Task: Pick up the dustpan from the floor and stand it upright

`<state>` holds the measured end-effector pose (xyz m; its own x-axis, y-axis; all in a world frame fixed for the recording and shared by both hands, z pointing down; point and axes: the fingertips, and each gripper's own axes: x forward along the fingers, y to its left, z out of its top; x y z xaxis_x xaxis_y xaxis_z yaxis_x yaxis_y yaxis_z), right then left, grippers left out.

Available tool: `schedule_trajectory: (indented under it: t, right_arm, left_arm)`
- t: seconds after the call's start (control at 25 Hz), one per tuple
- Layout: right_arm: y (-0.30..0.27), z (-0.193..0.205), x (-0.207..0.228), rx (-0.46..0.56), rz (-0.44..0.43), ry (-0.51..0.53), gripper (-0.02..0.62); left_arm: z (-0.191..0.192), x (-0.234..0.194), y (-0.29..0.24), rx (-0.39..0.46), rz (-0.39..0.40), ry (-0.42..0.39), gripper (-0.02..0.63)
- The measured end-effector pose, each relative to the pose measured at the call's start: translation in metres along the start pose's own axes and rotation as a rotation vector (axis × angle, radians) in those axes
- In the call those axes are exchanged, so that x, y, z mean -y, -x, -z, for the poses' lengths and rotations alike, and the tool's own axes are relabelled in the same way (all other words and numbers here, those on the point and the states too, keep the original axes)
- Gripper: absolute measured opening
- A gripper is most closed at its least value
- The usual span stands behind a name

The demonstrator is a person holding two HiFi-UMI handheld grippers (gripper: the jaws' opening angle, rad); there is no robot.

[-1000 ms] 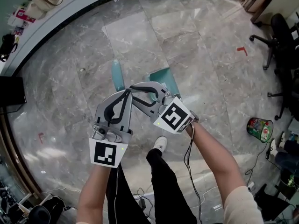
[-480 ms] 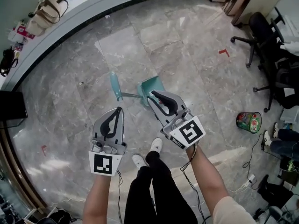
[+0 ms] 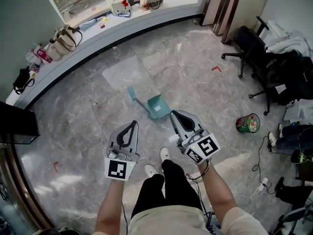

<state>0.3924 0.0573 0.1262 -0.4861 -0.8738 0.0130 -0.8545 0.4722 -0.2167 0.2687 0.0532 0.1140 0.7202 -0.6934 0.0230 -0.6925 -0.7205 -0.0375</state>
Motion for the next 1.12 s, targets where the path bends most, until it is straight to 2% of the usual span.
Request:
schedule_trajectory:
  t: [0.2,0.36,0.6,0.84,1.0,1.12]
  right_arm:
    - [0.065,-0.056,-0.029,0.040,0.071,0.019,0.018]
    - [0.104,-0.077,-0.034,0.030,0.055,0.042,0.018]
    - [0.153,-0.094,0.004,0.031,0.036,0.026,0.018]
    - [0.190,-0.097,0.043,-0.025,-0.009,0.066,0.018]
    - [0.187,-0.100,0.042,-0.048,-0.038,0.087,0.018]
    - [0.175,-0.102,0.032,-0.044,-0.053,0.106,0.018]
  left_arm:
    - [-0.054,0.051,0.054,0.005,0.015,0.057,0.011]
    - [-0.061,0.084,0.075,-0.051,-0.004,0.005,0.011]
    - [-0.066,0.140,0.039,-0.050,-0.081,-0.010,0.011]
    - [-0.086,0.186,-0.002,0.027,-0.167,0.026,0.011]
    - [-0.096,0.189,-0.001,0.049,-0.176,0.055,0.011]
    - [-0.096,0.181,0.006,0.035,-0.174,0.057,0.011]
